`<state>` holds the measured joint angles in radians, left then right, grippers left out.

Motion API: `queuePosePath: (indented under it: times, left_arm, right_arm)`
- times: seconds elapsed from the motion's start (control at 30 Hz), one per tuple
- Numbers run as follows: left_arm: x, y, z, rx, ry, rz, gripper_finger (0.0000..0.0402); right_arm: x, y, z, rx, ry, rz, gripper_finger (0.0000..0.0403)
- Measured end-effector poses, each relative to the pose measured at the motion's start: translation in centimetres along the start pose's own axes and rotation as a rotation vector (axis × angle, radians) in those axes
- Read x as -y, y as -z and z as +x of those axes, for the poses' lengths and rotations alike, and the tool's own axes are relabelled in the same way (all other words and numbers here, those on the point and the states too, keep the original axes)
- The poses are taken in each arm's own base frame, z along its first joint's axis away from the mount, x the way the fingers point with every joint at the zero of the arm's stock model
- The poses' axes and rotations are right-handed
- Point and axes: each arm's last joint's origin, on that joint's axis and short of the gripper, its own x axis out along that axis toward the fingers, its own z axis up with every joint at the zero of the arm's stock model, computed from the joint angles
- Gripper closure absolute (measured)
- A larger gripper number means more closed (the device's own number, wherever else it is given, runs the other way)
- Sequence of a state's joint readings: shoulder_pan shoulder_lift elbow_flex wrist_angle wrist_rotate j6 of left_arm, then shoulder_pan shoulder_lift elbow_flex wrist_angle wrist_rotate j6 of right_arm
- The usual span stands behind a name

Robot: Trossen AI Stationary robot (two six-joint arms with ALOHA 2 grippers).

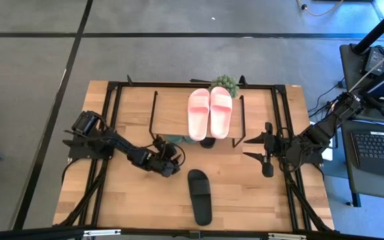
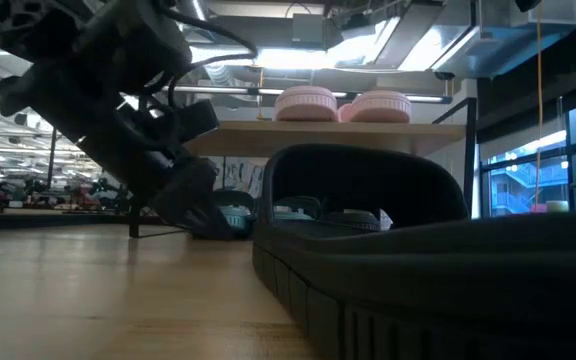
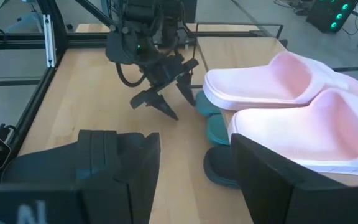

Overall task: Pick and place slides into the shelf
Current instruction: Adjust the green slide under the shelf, then adjust the shelf

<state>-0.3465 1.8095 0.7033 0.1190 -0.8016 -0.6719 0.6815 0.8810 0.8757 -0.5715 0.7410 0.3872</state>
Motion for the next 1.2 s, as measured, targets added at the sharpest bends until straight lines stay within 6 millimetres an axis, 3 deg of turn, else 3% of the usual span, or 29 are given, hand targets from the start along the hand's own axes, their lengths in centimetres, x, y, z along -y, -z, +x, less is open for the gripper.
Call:
queuePosePath:
  times: [0.23,0.4,0.67,0.8,1.0,1.2]
  left_arm:
    - [0.0,0.0,0.2,-0.046,0.05,-0.007,0.0138]
    - [0.5,-0.3,-0.7,-0.09,0.162,0.004,0.0138]
    - [-0.4,-4.4,-4.8,-0.039,0.404,0.028,0.0138]
    - [-2.8,-6.6,-8.5,0.007,0.43,0.039,0.0138]
    - [-7.8,-8.6,-14.3,0.148,0.385,-0.008,0.0138]
    - [-11.3,-8.4,-16.3,0.226,0.186,0.018,0.0138]
  right_arm:
    - [0.0,0.0,0.0,0.0,0.0,0.002,0.0205]
    - [0.1,-0.1,-0.1,0.004,0.0,0.065,0.0205]
    - [0.7,0.1,0.2,-0.007,0.063,0.126,0.0205]
    - [0.9,0.4,0.2,-0.033,0.082,0.134,0.0205]
    - [1.1,0.7,0.2,-0.058,0.097,0.151,0.0205]
    - [1.1,0.7,0.2,-0.058,0.097,0.151,0.0205]
